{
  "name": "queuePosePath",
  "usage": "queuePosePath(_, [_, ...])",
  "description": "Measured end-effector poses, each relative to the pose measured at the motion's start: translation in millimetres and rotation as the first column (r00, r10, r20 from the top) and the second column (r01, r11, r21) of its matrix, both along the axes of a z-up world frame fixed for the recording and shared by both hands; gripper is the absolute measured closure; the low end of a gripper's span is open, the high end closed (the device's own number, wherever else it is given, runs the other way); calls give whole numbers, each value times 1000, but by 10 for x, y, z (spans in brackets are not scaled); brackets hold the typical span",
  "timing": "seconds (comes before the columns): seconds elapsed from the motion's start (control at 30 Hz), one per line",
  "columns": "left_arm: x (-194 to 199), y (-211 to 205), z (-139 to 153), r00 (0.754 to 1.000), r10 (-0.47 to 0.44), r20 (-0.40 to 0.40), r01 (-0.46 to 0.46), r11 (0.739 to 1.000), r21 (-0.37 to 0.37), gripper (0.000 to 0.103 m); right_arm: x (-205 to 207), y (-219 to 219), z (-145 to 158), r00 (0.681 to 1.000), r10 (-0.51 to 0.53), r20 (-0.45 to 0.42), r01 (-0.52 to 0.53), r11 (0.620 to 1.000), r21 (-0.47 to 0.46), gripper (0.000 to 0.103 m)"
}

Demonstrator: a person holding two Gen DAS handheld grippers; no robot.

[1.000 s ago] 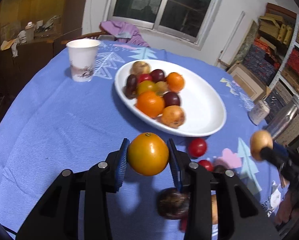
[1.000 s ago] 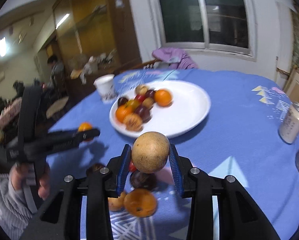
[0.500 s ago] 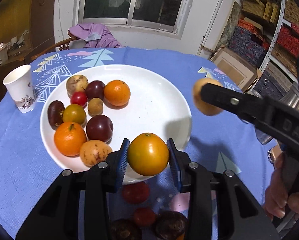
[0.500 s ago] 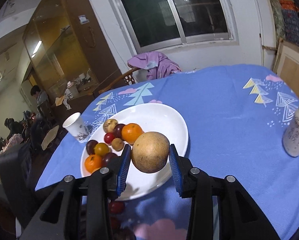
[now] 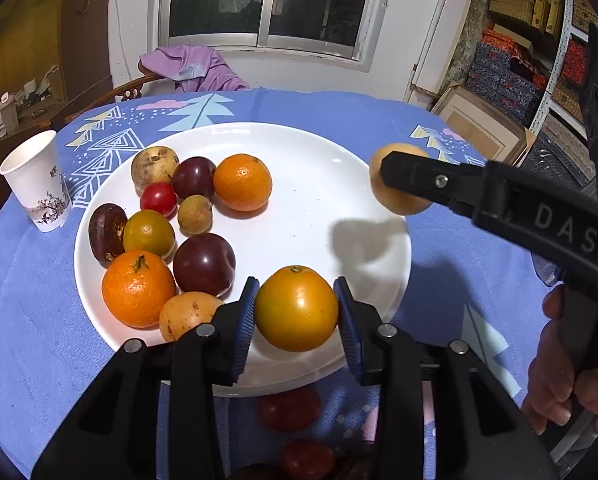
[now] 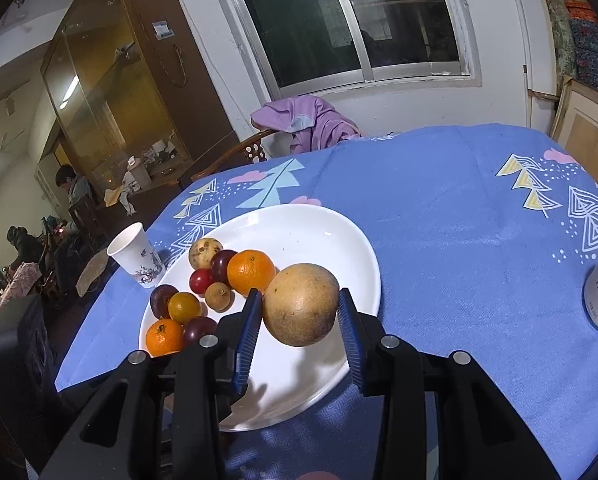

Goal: Organize fruits
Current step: 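Carry both fruits over the white plate and release them from both tools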

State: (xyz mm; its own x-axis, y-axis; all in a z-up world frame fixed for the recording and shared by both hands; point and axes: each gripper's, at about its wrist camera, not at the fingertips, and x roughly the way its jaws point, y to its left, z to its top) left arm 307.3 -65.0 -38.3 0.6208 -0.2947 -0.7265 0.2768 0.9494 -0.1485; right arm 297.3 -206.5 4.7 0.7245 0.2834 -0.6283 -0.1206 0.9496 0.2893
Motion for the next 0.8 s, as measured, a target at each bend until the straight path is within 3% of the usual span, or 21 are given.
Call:
queuePosePath(0.67, [-24,-21,-10,1000,-5,8,5,1000,17,65,80,163,-256,997,31,-73,-34,999,-41,64])
queuePosePath(0.8, [-40,-22,4,1000,-12,15,12,1000,5,51,77,187,-259,997,37,-74,-40,998,-40,63])
